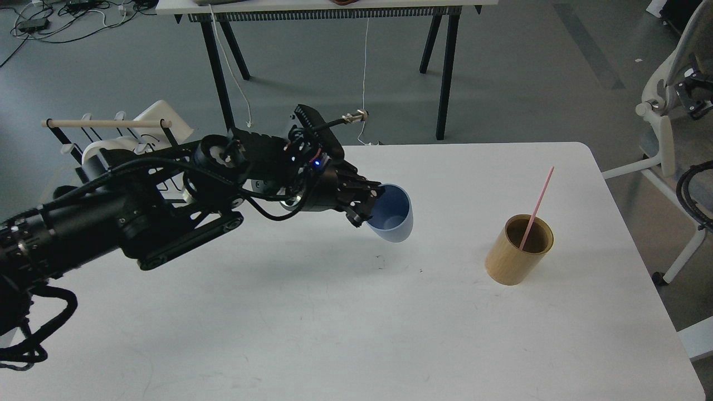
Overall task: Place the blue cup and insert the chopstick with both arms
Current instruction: 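Carry the blue cup toward the tan cup and lower it onto the table, then release the blue cup and retract the left arm to rest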
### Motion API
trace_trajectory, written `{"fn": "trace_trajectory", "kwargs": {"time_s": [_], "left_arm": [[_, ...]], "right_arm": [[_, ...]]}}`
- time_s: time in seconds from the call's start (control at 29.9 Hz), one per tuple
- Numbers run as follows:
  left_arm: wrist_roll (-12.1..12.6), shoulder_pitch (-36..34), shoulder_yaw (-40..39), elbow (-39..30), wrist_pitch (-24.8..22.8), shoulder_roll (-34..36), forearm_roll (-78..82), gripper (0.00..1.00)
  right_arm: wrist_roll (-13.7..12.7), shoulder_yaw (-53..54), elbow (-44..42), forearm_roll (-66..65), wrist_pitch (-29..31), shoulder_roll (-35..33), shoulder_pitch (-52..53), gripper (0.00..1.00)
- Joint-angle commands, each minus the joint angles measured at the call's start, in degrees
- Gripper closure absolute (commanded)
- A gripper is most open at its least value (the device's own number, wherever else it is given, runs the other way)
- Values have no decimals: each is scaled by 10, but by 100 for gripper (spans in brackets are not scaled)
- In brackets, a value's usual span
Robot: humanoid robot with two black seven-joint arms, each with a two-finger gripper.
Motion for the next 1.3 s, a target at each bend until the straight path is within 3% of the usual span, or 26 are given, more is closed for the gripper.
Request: {"fn": "trace_trajectory", "kwargs": {"time_s": [0.0, 0.23, 0.84, 1.0, 1.17, 1.27], "left_arm": [[5, 4, 23, 32, 0, -64, 12, 97], [5, 13, 55, 64, 0, -82, 12, 96], [-16, 59, 51, 56, 0, -26, 12, 92], [-16, 58, 46, 55, 0, -27, 12, 85], [-17, 58, 34, 53, 0, -27, 12, 57], [-17, 57, 17, 44, 0, -24, 12, 52]], "right_arm": [[-1, 17, -1, 0, 0, -4, -1, 2], [-1, 18, -2, 1, 0, -11, -15, 2], [-1, 18, -1, 2, 0, -11, -17, 2], [-1, 19, -1, 2, 0, -11, -17, 2], [-1, 19, 0, 2, 0, -11, -17, 2], [-2, 19, 0, 2, 0, -12, -17, 2]]}}
